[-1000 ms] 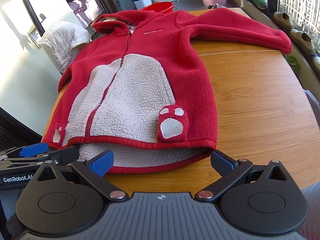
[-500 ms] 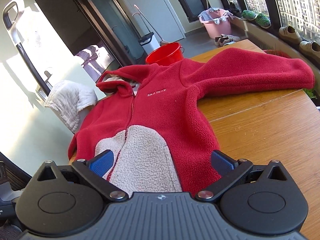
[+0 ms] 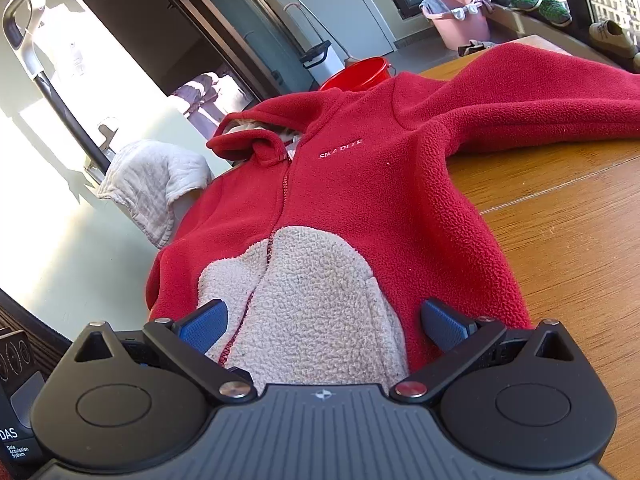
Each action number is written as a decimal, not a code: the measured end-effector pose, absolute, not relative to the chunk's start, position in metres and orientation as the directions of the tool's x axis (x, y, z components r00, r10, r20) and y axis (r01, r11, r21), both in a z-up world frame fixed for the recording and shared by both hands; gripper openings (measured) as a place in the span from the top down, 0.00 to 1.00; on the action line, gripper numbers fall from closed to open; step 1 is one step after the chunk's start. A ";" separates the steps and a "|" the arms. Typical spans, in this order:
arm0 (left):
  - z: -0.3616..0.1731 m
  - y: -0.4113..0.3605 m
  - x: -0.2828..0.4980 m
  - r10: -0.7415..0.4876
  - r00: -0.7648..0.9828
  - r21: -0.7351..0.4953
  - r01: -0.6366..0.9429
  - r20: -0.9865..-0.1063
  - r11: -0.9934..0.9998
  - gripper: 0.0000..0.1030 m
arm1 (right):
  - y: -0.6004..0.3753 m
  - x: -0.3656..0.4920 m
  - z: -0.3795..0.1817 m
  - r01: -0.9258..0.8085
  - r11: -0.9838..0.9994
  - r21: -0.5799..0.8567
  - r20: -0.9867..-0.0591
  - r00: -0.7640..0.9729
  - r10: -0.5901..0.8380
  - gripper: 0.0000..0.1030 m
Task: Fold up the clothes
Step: 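Move the right gripper over the hoodie toward the sleeve cuff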
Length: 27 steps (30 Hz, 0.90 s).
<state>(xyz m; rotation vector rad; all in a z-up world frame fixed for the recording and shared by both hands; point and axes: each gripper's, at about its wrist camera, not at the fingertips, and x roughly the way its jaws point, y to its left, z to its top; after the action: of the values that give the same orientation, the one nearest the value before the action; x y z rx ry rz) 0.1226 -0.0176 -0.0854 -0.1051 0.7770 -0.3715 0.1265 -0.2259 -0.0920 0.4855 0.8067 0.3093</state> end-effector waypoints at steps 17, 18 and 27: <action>-0.089 -0.046 0.120 -0.418 0.621 -0.227 0.366 -0.663 0.903 0.00 | -0.266 0.090 -0.094 -0.001 0.857 0.516 -0.617 0.693 0.373 0.00; -0.089 -0.048 0.120 -0.418 0.620 -0.220 0.373 -0.664 0.902 0.00 | -0.267 0.088 -0.094 0.004 0.858 0.513 -0.618 0.695 0.366 0.00; -0.088 -0.039 0.127 -0.467 0.585 -0.261 0.404 -0.663 0.877 0.00 | -0.272 0.076 -0.095 0.047 0.873 0.486 -0.628 0.713 0.311 0.00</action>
<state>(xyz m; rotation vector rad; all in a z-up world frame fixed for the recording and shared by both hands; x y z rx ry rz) 0.1272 -0.0391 -0.0880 -0.0854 0.7974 -0.5087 0.0757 -0.2715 -0.0946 0.5003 0.7703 0.1530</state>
